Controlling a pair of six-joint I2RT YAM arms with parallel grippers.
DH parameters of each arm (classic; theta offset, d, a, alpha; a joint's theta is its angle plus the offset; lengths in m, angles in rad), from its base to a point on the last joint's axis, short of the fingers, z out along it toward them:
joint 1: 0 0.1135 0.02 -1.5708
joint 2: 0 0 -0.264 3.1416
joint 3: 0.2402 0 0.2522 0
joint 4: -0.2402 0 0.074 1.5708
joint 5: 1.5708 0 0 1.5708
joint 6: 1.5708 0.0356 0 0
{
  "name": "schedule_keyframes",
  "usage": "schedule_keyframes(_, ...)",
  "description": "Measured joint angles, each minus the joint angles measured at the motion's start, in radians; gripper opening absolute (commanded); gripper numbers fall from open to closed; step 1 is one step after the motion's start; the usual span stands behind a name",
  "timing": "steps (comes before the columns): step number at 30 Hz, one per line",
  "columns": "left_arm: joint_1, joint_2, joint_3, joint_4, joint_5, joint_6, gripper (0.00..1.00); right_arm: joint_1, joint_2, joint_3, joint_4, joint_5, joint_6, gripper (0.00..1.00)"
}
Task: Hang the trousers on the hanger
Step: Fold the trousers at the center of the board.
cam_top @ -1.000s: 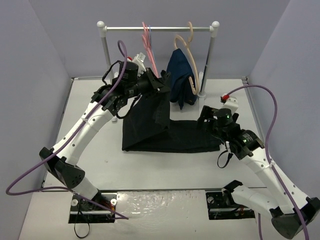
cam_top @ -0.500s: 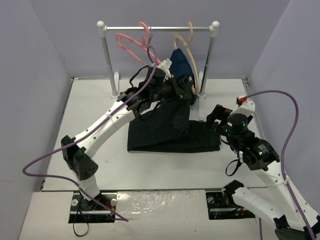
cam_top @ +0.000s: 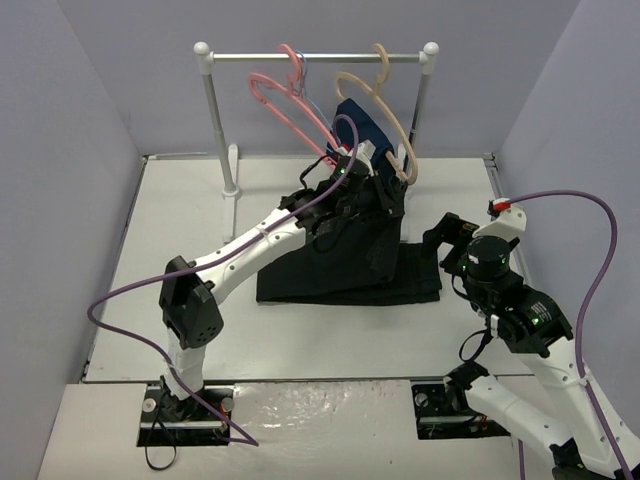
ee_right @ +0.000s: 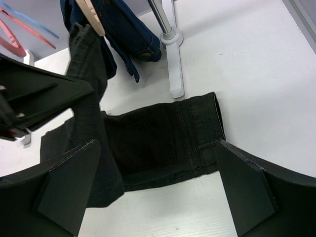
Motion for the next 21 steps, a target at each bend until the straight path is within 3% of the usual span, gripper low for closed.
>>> schedule_keyframes(21, -0.040, 0.214, 0.075, 0.070, -0.022, 0.008, 0.00, 0.000, -0.009, 0.000, -0.008, 0.008, 0.001, 1.00)
